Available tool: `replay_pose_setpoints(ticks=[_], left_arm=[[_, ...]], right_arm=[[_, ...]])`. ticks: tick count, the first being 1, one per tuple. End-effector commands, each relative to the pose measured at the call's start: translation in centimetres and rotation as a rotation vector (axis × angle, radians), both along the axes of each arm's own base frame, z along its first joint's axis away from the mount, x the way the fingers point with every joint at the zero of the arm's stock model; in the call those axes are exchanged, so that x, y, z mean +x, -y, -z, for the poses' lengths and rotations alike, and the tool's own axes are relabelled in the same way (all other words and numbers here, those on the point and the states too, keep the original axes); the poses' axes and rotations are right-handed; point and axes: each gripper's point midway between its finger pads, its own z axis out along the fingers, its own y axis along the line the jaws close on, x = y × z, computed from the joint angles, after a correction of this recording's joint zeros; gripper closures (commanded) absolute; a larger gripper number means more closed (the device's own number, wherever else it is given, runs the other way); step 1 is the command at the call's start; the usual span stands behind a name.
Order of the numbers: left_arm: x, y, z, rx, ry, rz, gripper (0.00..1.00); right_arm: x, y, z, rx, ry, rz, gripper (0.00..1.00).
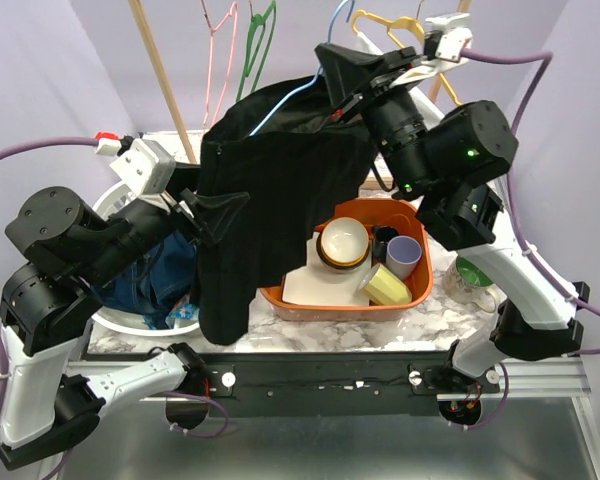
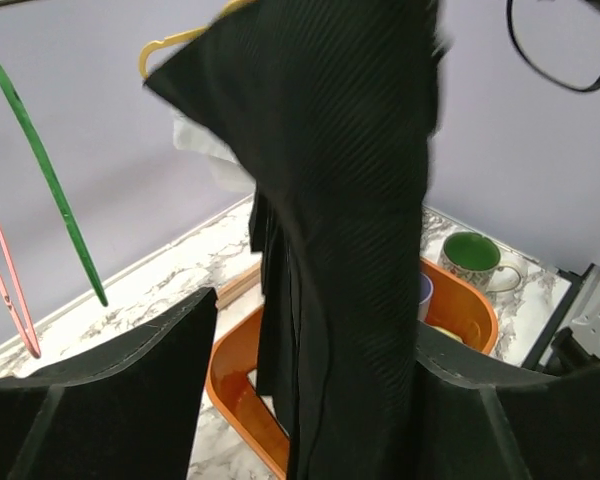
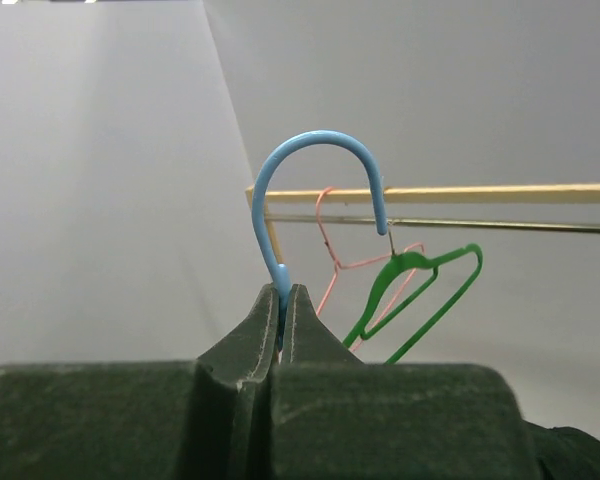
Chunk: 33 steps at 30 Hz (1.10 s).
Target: Remove the skirt from the hanger
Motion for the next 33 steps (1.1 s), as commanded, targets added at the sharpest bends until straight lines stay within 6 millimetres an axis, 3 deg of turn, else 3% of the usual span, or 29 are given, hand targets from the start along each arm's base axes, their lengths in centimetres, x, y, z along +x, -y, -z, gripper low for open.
replay_pose_setpoints(ticks=[1,3,6,7,8,9,11,13,19,23,25,27,28,33], left_arm=[[-1.0,1.1,1.5,0.029,-0.041,0.082,0.28],[-0.9,1.3,1.4,0.023,-0.034,0.086,0.28],[-0.5,1.0,1.1,0.015,-0.031,0.058,0.61],[-0.5,0.8,0.9,0.009,-0.03,0.049,0.85],[-0.5,0.6,0.9,0.012,-0.031,0.04,0.96],[-0.5,0.3,1.2,0.021,-0.039,0.029,1.0],[-0.6,-0.2,1.3,0.023,-0.041,0.011,1.0],[-0.6,-0.9,1.3,0.02,-0.047,-0.013,1.0],[-0.7,-1.8,1.0,0.014,-0.051,-0.048,1.0],[0.0,-2.1,0.8,0.005,-0.049,-0.092,1.0],[0.4,-2.1,0.0,-0.034,-0.043,-0.105,1.0],[0.8,-2.2,-1.0,-0.078,-0.022,-0.128,1.0],[0.9,-2.3,-1.4,-0.097,-0.009,-0.136,1.0],[2.5,-3.0,-2.3,-0.145,0.044,-0.222,1.0]], right_arm=[[-1.5,4.8,-5.1,0.167,0.084,0.069,0.99],[-1.6,4.9,-5.2,0.17,0.088,0.067,0.99],[-1.8,5.3,-5.2,0.177,0.089,0.069,0.99],[-1.3,5.7,-4.9,0.172,0.08,0.105,0.99],[-1.3,6.5,-4.9,0.178,0.078,0.135,0.99],[-1.0,7.2,-4.9,0.182,0.077,0.17,0.99],[-0.3,9.1,-4.7,0.206,0.084,0.253,0.99],[-0.3,12.3,-5.6,0.277,0.091,0.308,0.99],[-0.8,15.9,-6.2,0.358,0.105,0.36,0.99],[-1.2,15.9,-6.2,0.367,0.114,0.33,0.99],[-1.6,14.6,-6.1,0.367,0.112,0.248,0.99],[-2.6,14.1,-6.6,0.387,0.118,0.154,0.99],[-3.7,12.4,-7.0,0.397,0.125,0.023,0.99],[-7.5,10.7,-8.7,0.47,0.177,-0.253,0.99]])
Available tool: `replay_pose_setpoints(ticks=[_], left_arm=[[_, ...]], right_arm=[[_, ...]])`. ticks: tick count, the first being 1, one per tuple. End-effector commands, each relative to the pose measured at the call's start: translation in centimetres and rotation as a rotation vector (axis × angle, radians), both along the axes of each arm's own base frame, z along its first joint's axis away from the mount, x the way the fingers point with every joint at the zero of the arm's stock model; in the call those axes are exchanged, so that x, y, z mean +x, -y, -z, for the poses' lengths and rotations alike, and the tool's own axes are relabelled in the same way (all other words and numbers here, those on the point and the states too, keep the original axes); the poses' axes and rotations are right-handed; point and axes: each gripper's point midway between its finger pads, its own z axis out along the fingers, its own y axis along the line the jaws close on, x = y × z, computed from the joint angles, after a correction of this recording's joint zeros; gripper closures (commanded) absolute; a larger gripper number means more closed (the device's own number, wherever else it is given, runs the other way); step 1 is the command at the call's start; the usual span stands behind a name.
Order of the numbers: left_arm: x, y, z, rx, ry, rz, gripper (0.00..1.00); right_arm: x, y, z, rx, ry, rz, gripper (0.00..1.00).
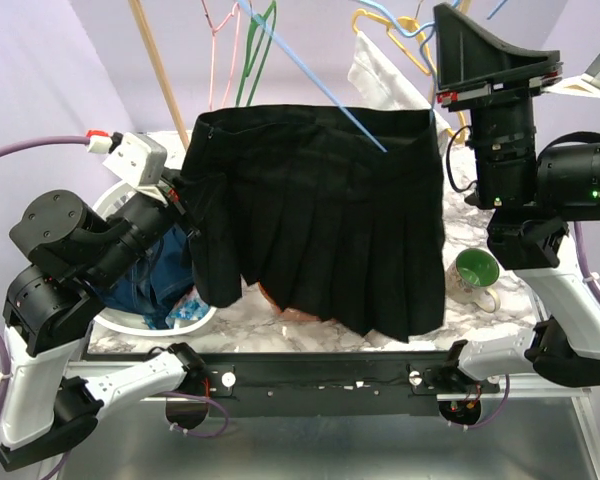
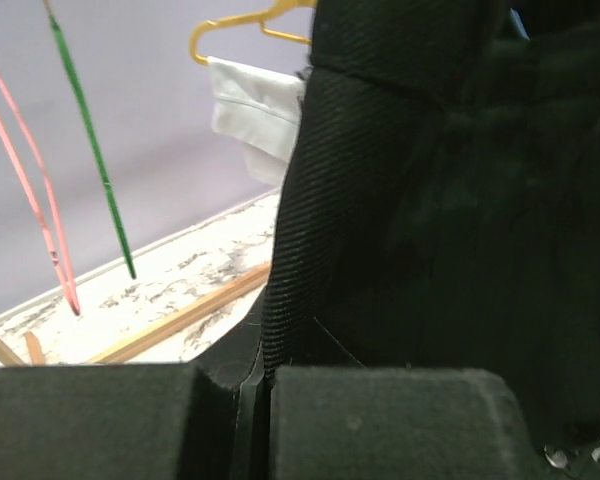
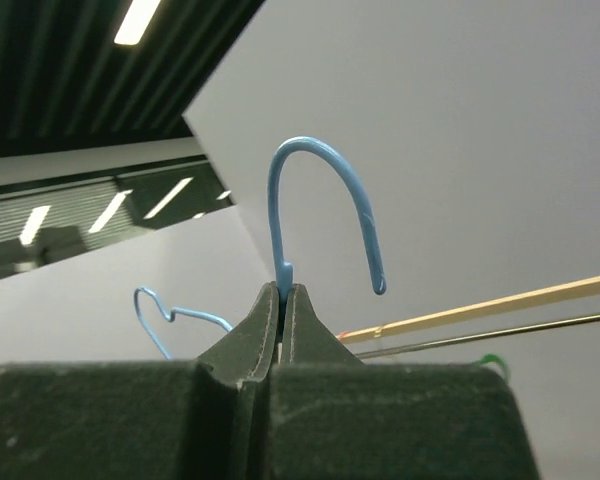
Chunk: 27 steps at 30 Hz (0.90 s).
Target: Remove the skirt from the hanger
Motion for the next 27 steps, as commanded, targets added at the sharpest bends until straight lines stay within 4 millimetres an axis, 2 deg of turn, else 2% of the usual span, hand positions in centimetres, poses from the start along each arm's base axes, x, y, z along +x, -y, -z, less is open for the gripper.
replay_pose_setpoints(ticks=[1,5,7,10,12,16,20,22,24,27], left_arm=[[1.6,-2.2,-3.2,-0.109,0.1,-0.154,1.0],[2.2,-2.5,-4.0,-0.113,0.123,-0.188,1.0],[2.4,-3.0,-4.8,-0.111,0.144,-0.216,1.0],[2.8,-5.3,-6.7,-0.101,0.213,-0.325,1.0],[3.4,-7.0,-7.4,-0.097,0.244,-0.427,1.0],[5.3,-8.9,-7.6,0.002,0.273,-0.599,1.0],[5.6,-11.0,-9.2,0.019,0.311,-0.734,1.0],[5.4,-12.7,-10.4,0.032,0.345,-0.83,1.0],[5.4,-13.9,-10.8,0.127,0.381,-0.915,1.0],[5.3,-15.9,-11.5,0.158,0.383,-1.061,1.0]], right_arm=[[-4.9,-2.6,-2.0,0.048,0.15,-0.344,0.99],[-7.0,-2.8,-3.2,0.057,0.2,-0.453,0.99],[-7.5,-2.2,-3.6,0.072,0.198,-0.466,0.99],[-8.0,-0.6,-3.6,0.102,0.207,-0.444,0.99],[-7.8,0.1,-3.7,0.11,0.2,-0.415,0.99],[-7.8,1.4,-3.6,0.095,0.205,-0.348,0.99],[-6.6,2.0,-2.3,0.086,0.154,-0.274,0.99],[-6.5,2.7,-2.0,0.092,0.147,-0.249,0.99],[-5.9,2.4,-1.1,0.08,0.128,-0.231,0.99],[-5.4,2.3,-0.4,0.065,0.106,-0.206,0.99]])
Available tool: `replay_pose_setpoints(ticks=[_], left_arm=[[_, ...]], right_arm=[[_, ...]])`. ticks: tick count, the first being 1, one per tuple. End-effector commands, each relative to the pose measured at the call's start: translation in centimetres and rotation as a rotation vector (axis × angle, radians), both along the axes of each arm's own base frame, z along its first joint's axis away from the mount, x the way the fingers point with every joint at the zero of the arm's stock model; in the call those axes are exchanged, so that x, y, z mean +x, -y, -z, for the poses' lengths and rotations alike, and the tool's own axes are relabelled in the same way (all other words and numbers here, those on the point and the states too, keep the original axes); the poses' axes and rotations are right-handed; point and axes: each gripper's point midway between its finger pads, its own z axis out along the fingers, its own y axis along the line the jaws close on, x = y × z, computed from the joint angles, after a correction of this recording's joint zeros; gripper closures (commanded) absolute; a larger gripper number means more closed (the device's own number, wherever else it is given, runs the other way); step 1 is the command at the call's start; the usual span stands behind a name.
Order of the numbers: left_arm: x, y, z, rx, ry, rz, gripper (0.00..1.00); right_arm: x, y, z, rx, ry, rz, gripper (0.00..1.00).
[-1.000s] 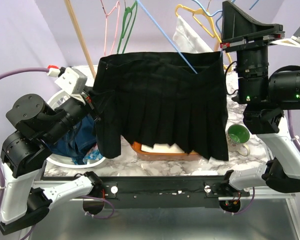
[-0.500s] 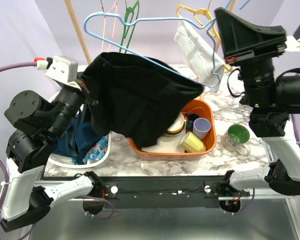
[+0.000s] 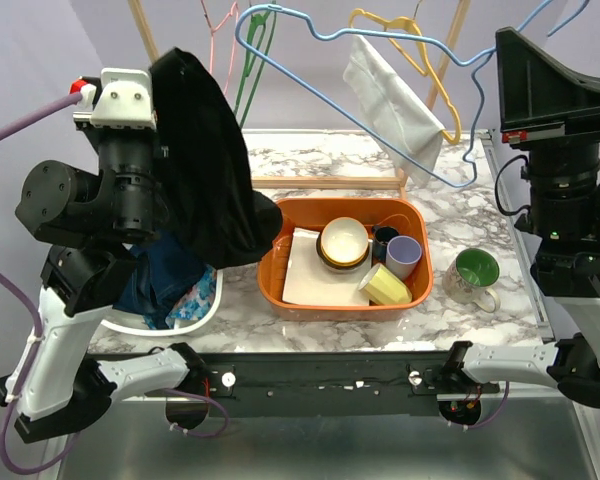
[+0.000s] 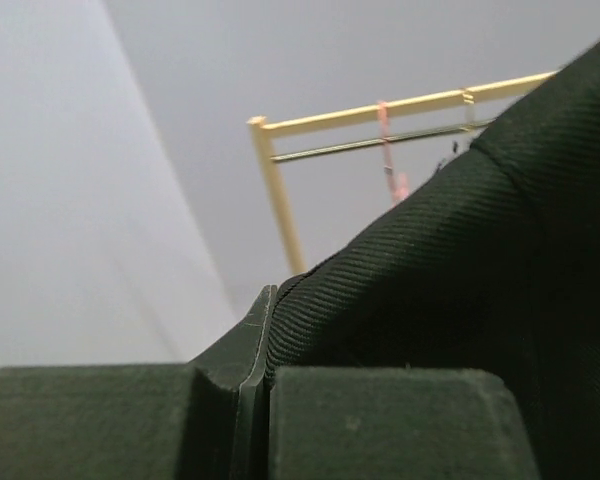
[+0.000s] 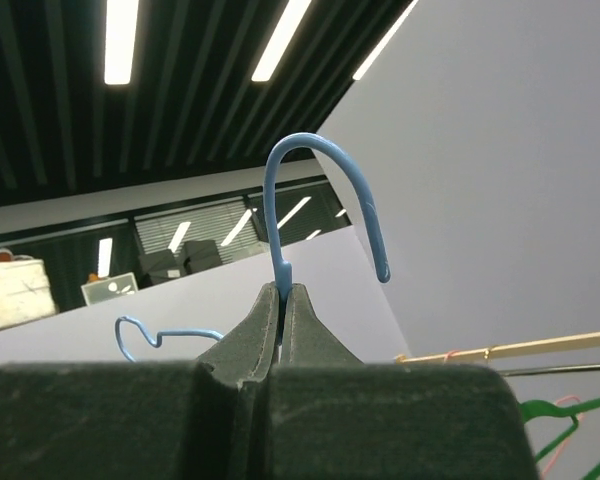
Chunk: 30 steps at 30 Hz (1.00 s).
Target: Remove the skirt from the hanger
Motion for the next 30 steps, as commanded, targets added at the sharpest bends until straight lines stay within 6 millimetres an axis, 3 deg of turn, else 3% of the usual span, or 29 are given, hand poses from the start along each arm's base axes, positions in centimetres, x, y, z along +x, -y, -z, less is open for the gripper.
replay_pose_setpoints(ticks=[1,4,9,12,15,17,19,24,25,26,28,29,30], left_arm=[[-2.1,-6.1,-3.8,0.033,0.089,-0.341,1.0],[-2.4,-7.3,-3.6,0.073,0.075,-0.445,1.0],[-2.4,-7.4,-4.1,0.078,0.075,-0.458,1.0],[-1.6,-6.8,-3.6,0.089,0.061,-0.463,1.0],[0.6,-5.6,-1.6,0.099,0.006,-0.442,1.0],[2.0,-5.0,0.5,0.108,-0.056,-0.447,1.0],[2.9,-6.0,3.5,0.082,-0.149,-0.506,1.0],[4.6,-10.5,10.5,-0.002,-0.321,-0.673,1.0],[4.4,-12.5,12.8,0.004,-0.404,-0.716,1.0],[5.3,-12.2,14.6,-0.101,-0.408,-0.658,1.0],[4.6,-13.8,17.0,-0.194,-0.432,-0.685,1.0],[5.0,-13.7,19.7,-0.244,-0.463,-0.682,1.0],[5.2,-13.4,21.0,-0.285,-0.476,-0.664,1.0]], right_arm=[[1.8,0.0,1.4,-0.019,-0.051,0.085,0.99],[2.0,-0.1,1.8,-0.031,-0.055,0.094,0.99],[1.7,0.3,2.1,-0.03,-0.055,0.098,0.99],[1.6,0.5,2.7,-0.028,-0.058,0.093,0.99],[1.4,0.9,3.4,-0.029,-0.063,0.092,0.99],[1.2,1.2,3.7,-0.028,-0.067,0.091,0.99],[1.3,1.4,4.5,-0.033,-0.078,0.097,0.99],[1.2,2.0,5.6,-0.035,-0.095,0.108,0.99],[1.2,1.9,5.9,-0.04,-0.095,0.107,0.99],[1.0,2.3,5.8,-0.038,-0.089,0.11,0.99],[0.9,2.3,5.9,-0.045,-0.09,0.111,0.99],[0.8,2.5,6.1,-0.045,-0.09,0.111,0.99],[0.8,2.5,6.2,-0.046,-0.092,0.11,0.99]])
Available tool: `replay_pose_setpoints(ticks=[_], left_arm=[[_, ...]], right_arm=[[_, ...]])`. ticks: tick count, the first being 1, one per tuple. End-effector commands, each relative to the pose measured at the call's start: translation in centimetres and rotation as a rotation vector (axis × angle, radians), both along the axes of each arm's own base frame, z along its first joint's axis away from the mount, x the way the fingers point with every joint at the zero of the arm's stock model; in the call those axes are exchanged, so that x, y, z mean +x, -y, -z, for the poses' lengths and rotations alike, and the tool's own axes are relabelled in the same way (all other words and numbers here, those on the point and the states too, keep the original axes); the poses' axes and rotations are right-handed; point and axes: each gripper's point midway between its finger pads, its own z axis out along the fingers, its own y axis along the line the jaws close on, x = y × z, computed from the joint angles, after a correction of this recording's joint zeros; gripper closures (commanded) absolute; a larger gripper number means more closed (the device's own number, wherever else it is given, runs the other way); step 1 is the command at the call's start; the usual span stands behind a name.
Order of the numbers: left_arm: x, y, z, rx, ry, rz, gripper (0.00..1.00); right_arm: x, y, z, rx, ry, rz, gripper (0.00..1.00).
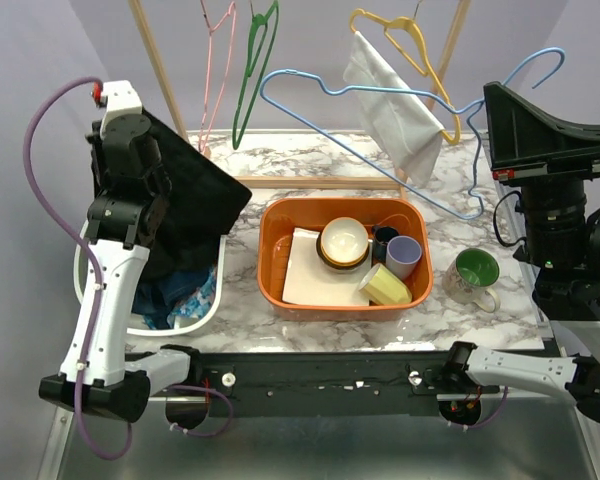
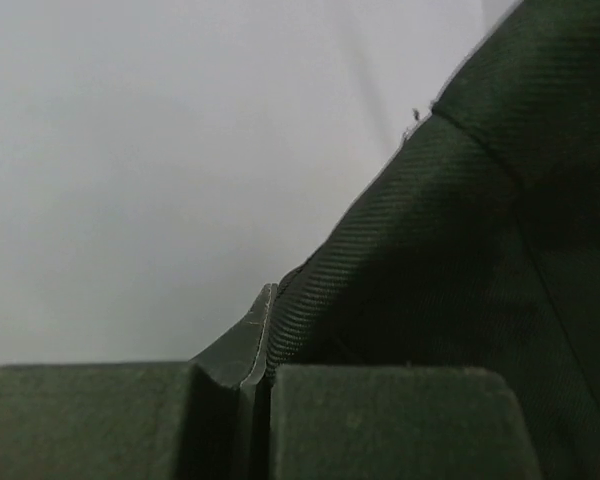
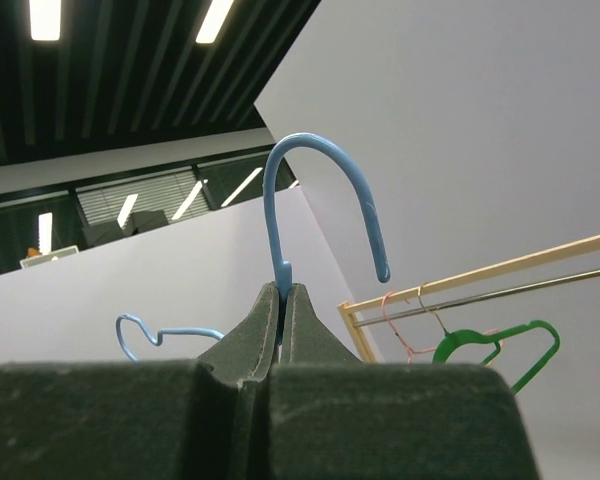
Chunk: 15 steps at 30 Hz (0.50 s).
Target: Remove the skirt from the hanger
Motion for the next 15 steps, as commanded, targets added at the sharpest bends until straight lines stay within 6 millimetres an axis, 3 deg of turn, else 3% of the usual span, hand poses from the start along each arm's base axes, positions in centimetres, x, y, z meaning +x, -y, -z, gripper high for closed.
replay_pose_setpoints(ticks=[1,2,4,5,7,8,10,14,15], left_arm=[[-1.0,-0.4,8.9,-0.348,0.025,-0.024,1.0],[-1.2,-1.0,11.8,-0.37,-0.019,-0.064,1.0],[-1.5,-1.5,14.9,-0.444,-0.026,-0.111,1.0],[-2.1,-2.4,17.8,-0.468,-0.067,-0.167,1.0],[-3.1,-3.2,20.8,-0.56,-0.058,-0.249,1.0],[-3.8,-3.5,23.2,-0.581,-0.094,-0.281,0.97],[-4.7,-4.6,24.6,-0.637,-0.058,-0.34,0.89],[-5.4,-4.5,28.2,-0.756,-0.068,-0.374,0.54],[-5.4,-4.4,28.6,-0.779,-0.066,-0.379,0.51]], right_arm=[[-0.3,1.2,0.1,0.025,0.006,0.023,0.99],[-0.3,1.1,0.4,0.023,0.004,0.02,0.99],[-0.2,1.1,0.6,0.016,0.0,0.021,0.99],[-0.3,1.1,0.6,0.016,0.0,0.017,0.99],[-0.6,1.5,0.8,0.016,0.001,0.018,0.99],[-0.6,1.7,1.0,0.018,0.0,0.022,0.99],[-1.0,2.6,1.2,0.027,0.0,0.029,0.99],[-1.4,4.0,1.8,0.041,-0.005,0.057,0.99],[-1.4,4.2,1.8,0.043,-0.007,0.061,0.99]])
